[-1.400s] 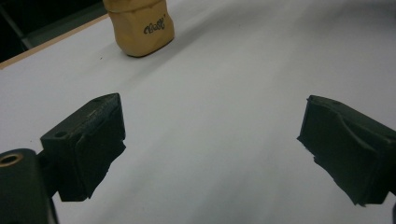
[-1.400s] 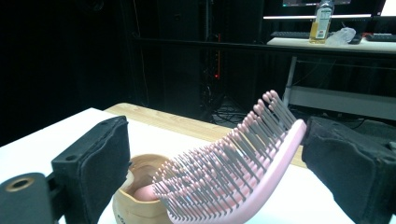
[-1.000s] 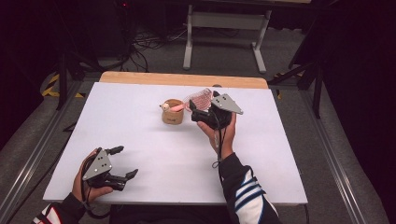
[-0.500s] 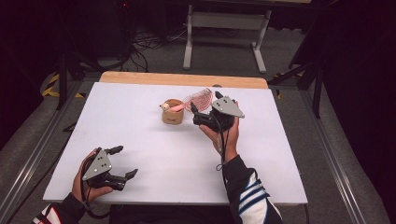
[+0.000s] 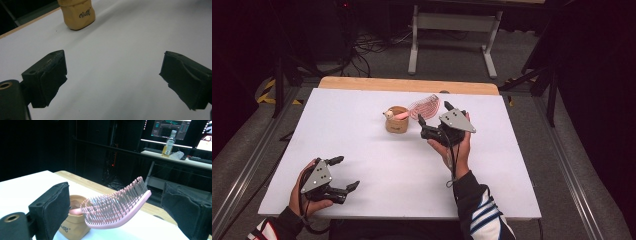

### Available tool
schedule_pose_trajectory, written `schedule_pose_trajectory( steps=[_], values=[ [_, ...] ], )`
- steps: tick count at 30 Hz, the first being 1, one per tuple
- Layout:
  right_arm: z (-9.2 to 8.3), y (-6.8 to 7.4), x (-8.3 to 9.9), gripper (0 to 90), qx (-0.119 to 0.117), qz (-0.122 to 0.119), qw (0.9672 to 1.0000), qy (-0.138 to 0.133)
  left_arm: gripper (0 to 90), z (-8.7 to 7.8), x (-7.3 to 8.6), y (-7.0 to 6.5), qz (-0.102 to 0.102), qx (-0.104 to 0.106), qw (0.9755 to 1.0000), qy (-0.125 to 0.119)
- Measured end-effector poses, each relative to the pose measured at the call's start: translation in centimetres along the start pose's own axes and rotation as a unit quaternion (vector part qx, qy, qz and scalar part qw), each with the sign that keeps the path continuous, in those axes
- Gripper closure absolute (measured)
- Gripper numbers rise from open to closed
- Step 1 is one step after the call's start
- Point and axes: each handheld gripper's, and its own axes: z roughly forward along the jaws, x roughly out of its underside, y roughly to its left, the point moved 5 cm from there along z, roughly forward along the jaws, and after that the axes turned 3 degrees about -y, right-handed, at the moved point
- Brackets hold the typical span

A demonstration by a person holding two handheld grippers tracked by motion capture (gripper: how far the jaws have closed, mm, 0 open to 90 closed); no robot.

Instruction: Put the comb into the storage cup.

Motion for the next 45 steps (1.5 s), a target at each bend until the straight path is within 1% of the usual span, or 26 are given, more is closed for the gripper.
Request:
schedule_pose_trajectory(
  steps=[3,6,8,10,11,13,14,17,19,24,26,31,34,37,40,45],
  values=[
    [-0.3,0.1,0.1,9.4,-0.001,-0.016,0.9999,0.005,7.8,0.0,0.0,0.0,0.001,0.0,1.0,0.0],
    [-0.7,0.2,0.1,9.5,-0.004,-0.02,0.9998,0.004,7.8,0.0,0.0,0.0,0.002,0.001,1.0,0.0],
    [-0.9,0.2,0.1,9.5,-0.003,-0.03,0.9995,0.005,7.8,0.0,-0.1,-0.1,0.003,0.002,1.0,-0.001],
    [-1.1,0.2,-0.1,9.8,-0.004,-0.031,0.9995,0.002,7.8,0.0,-0.1,-0.1,0.003,0.002,1.0,0.0],
    [-1.4,0.2,-0.3,9.9,-0.007,-0.029,0.9996,-0.005,7.8,0.0,-0.1,-0.1,0.003,0.001,1.0,0.0],
    [-1.5,0.2,-0.4,9.9,-0.008,-0.03,0.9995,-0.005,7.8,-0.1,-0.1,-0.1,0.002,0.001,1.0,-0.001],
    [-1.8,0.3,-0.4,10.0,-0.012,-0.034,0.9994,-0.005,7.8,-0.1,-0.1,-0.1,0.002,0.001,1.0,-0.002],
    [-2.3,0.3,-0.5,10.3,-0.008,-0.044,0.999,-0.008,7.8,0.0,-0.1,-0.1,0.003,0.001,1.0,-0.002],
    [-2.6,0.2,-0.5,10.3,-0.013,-0.044,0.9989,-0.007,7.8,0.0,-0.1,-0.1,0.001,0.001,1.0,-0.003],
    [-3.4,0.1,-0.8,10.4,-0.013,-0.047,0.9987,-0.013,7.8,0.0,-0.1,-0.1,0.003,0.002,1.0,-0.001],
    [-3.8,0.1,-0.9,11.0,-0.014,-0.049,0.9985,-0.02,7.8,0.0,-0.1,-0.2,0.004,0.002,1.0,0.0],
    [-4.6,0.0,-1.0,11.4,-0.015,-0.051,0.9983,-0.023,7.8,-0.1,-0.1,-0.2,0.005,0.001,1.0,-0.001],
    [-5.1,0.0,-0.9,11.4,-0.016,-0.057,0.998,-0.021,7.8,-0.1,-0.1,-0.2,0.005,0.001,1.0,-0.001],
    [-5.5,-0.1,-0.8,11.4,-0.018,-0.054,0.9982,-0.019,7.8,-0.1,-0.1,-0.3,0.006,0.003,1.0,-0.001],
    [-5.8,-0.1,-0.7,11.4,-0.019,-0.061,0.9978,-0.017,7.8,-0.1,-0.1,-0.3,0.007,0.003,1.0,0.001],
    [-6.4,-0.2,-0.6,11.5,-0.023,-0.064,0.9976,-0.017,7.8,-0.1,-0.1,-0.3,0.008,0.002,1.0,0.002]
  ],
)
